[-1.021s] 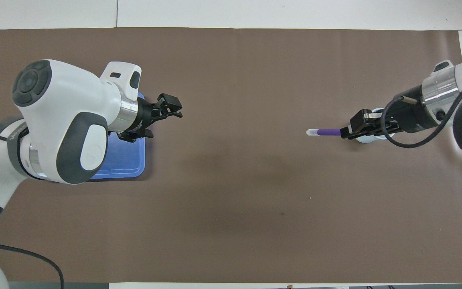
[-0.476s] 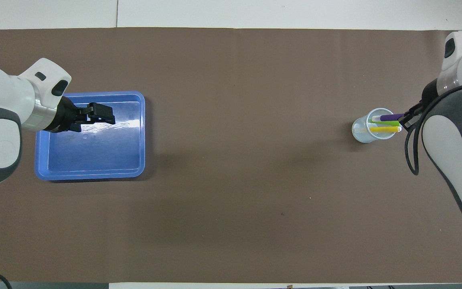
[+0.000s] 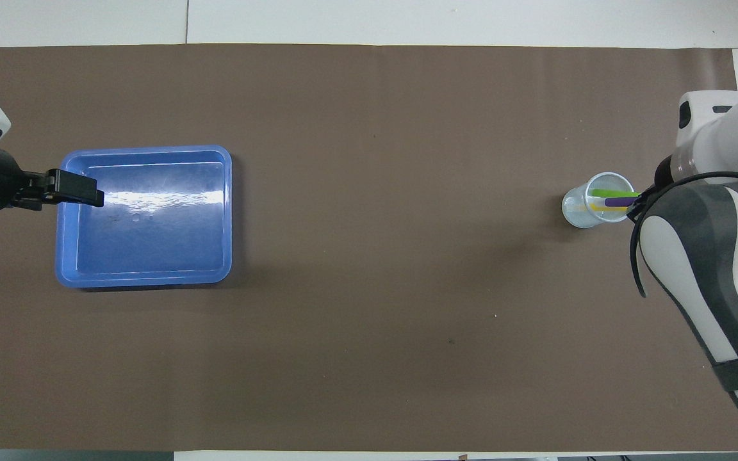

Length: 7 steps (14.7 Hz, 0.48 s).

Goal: Transfer and insert pens with both arms
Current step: 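Insert the purple pen into the cup while the left gripper withdraws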

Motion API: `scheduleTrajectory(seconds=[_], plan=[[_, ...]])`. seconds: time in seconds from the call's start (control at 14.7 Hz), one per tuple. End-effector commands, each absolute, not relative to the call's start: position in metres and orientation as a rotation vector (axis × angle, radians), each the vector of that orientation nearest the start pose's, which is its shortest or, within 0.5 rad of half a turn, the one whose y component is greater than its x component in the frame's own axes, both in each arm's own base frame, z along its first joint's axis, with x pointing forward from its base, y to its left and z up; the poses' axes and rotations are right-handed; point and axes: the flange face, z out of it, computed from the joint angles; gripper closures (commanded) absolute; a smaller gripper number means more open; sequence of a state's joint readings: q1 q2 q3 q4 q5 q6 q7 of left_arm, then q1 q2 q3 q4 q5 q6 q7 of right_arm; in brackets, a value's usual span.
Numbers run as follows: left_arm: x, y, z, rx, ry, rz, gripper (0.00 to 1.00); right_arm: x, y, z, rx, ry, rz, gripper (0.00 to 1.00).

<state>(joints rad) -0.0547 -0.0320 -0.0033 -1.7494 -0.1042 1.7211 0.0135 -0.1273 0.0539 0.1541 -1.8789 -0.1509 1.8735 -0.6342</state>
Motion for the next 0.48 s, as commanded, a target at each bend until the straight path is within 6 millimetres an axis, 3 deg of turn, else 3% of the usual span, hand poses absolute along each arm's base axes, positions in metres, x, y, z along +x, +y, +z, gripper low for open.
scheduleTrajectory(seconds=[0.0, 0.2, 0.27, 0.34, 0.41], plan=[[0.557, -0.033, 0.605, -3.196, 0.127, 0.045, 0.0, 0.557, -0.011, 0.468, -3.054, -1.17, 0.155, 1.0], [0.554, -0.033, 0.62, -3.194, 0.14, 0.084, 0.0, 0.554, -0.018, 0.454, -3.057, -1.154, 0.159, 1.0], [0.549, -0.034, 0.619, -3.194, 0.167, 0.108, 0.0, 0.554, -0.018, 0.454, -3.058, -1.149, 0.159, 0.58], [0.543, -0.033, 0.612, -3.191, 0.209, 0.148, 0.0, 0.555, -0.018, 0.455, -3.06, -1.139, 0.154, 0.09], [0.538, -0.033, 0.608, -3.19, 0.222, 0.148, 0.0, 0.558, -0.018, 0.458, -3.059, -1.127, 0.156, 0.0]])
